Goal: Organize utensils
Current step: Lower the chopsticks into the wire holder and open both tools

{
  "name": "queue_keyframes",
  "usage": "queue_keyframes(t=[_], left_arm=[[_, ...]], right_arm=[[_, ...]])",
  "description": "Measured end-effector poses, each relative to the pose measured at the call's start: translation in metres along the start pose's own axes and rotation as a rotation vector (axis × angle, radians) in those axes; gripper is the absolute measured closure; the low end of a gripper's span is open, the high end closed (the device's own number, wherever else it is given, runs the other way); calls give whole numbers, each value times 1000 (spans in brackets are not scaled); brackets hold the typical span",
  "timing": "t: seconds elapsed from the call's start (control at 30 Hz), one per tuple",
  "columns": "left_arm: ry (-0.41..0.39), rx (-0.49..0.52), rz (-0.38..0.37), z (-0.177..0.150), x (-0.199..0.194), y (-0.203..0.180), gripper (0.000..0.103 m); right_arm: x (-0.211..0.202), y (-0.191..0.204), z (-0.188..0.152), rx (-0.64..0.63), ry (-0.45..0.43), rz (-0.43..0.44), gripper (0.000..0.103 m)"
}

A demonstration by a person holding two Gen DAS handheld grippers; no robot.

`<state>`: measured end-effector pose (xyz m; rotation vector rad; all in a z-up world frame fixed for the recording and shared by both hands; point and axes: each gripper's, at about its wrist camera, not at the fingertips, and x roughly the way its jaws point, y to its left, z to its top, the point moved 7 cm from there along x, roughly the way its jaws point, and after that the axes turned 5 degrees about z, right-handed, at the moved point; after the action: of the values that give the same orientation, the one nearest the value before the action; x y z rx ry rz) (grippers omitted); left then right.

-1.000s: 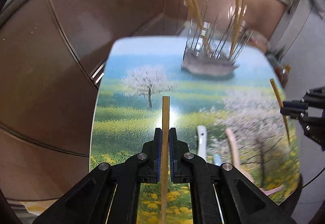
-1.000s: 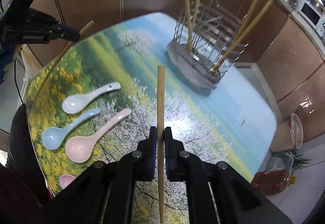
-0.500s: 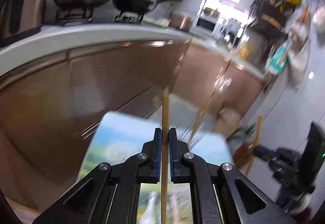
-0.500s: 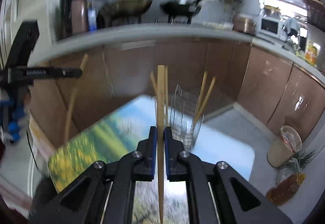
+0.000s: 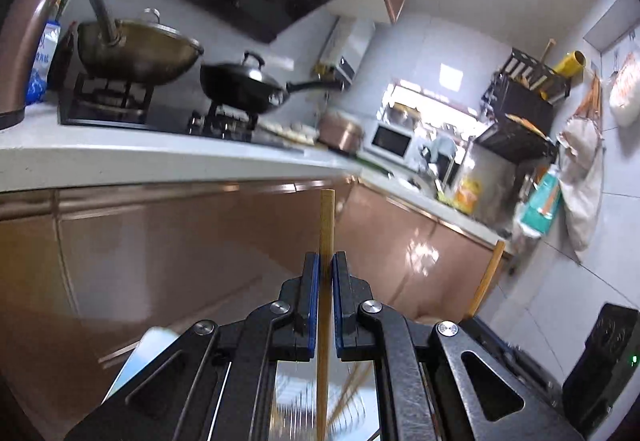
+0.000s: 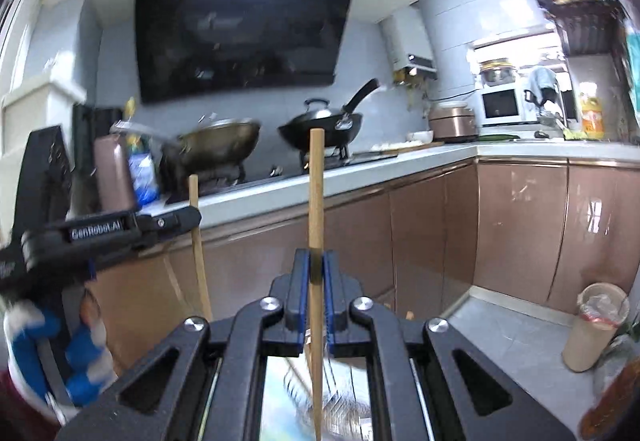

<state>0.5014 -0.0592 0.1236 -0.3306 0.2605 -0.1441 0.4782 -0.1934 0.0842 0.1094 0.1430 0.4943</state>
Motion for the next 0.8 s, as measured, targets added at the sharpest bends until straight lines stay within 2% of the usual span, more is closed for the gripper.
queue_keyframes(t=[0.1, 0.23, 0.33, 0.5, 0.8], left_arm=[[-94, 62, 67, -5, 18, -7, 96], [-141, 38, 104, -24, 49, 1, 96], [-138, 8, 111, -44, 70, 11, 96], [-120, -9, 168, -78, 95, 25, 96], [-77, 20, 220, -125, 111, 28, 96]], right_arm=[[22, -13, -12, 9, -21, -25, 97], [44, -24, -32, 9, -33, -54, 97], [55, -32, -51, 8, -30, -80, 97], [62, -46, -81, 10, -10, -113, 97], [69, -42, -115, -49, 46, -131, 97]])
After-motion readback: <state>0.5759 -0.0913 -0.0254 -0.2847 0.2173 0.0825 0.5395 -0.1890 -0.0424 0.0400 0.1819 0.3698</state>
